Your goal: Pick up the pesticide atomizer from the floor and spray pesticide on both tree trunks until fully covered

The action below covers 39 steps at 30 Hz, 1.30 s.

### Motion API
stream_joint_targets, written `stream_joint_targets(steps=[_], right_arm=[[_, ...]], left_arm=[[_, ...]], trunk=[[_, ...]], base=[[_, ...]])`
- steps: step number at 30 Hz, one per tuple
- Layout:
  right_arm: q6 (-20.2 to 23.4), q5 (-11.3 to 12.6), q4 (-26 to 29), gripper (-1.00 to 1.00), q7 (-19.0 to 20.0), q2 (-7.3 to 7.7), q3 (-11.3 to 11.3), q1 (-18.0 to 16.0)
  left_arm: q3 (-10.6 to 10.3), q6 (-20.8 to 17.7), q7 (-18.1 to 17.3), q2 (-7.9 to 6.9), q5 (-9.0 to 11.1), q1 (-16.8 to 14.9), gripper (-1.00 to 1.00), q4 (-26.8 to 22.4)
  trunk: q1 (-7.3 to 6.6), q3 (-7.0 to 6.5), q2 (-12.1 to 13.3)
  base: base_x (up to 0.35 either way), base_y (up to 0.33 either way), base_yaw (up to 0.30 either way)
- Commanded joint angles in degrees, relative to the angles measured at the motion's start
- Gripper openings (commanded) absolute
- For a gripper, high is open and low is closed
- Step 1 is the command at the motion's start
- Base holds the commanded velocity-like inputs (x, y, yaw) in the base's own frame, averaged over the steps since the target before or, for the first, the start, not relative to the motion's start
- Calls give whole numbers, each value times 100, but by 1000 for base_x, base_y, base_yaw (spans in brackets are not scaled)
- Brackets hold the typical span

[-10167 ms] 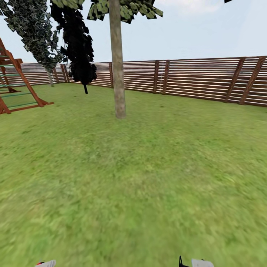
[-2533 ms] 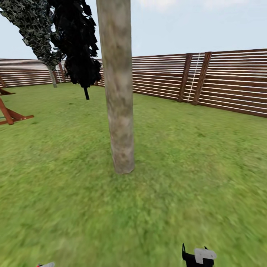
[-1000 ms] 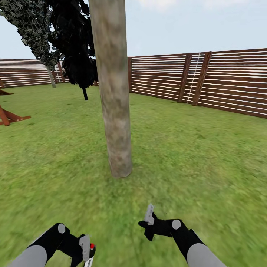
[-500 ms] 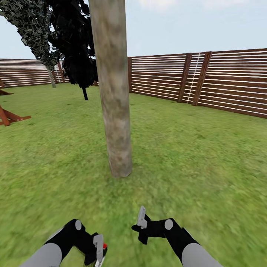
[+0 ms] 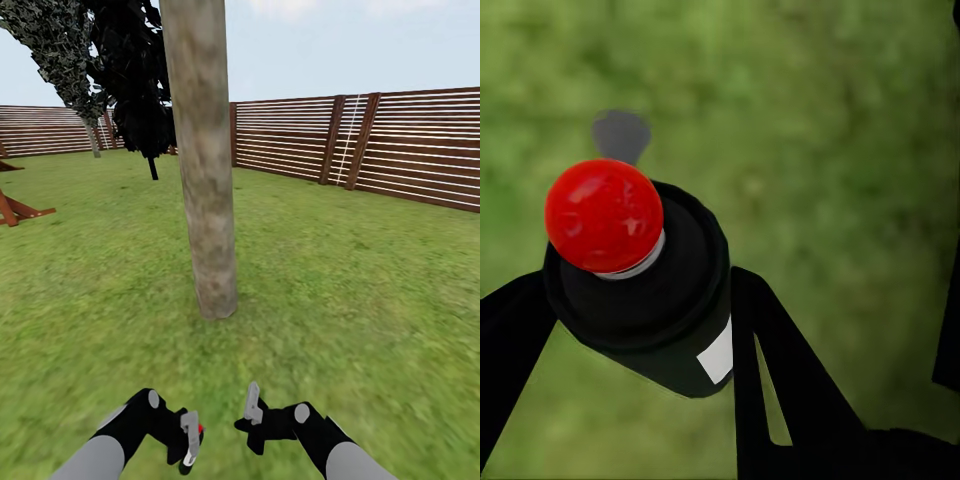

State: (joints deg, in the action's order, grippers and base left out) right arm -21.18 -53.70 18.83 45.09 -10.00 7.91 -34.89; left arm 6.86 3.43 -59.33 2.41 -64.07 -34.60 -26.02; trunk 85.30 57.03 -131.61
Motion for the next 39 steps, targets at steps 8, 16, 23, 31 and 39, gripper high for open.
stream_joint_targets(steps=[8,16,23,31,39], right_arm=[[0,1,-5,-100,0,0,0,0],[0,4,3,-100,0,0,0,0],[-5,6,6,-100,0,0,0,0],[-6,8,6,-100,0,0,0,0],[-9,8,6,-100,0,0,0,0]], left_arm=[[3,28,24,123,4,5,-100,3],[3,44,35,196,2,12,-100,17],[7,44,427,285,7,23,-100,93],[6,49,531,420,6,24,-100,221],[1,45,572,488,8,16,-100,229]], trunk=[[0,0,0],[0,0,0],[0,0,0],[0,0,0],[0,0,0]], base=[[0,0,0],[0,0,0],[0,0,0],[0,0,0],[0,0,0]])
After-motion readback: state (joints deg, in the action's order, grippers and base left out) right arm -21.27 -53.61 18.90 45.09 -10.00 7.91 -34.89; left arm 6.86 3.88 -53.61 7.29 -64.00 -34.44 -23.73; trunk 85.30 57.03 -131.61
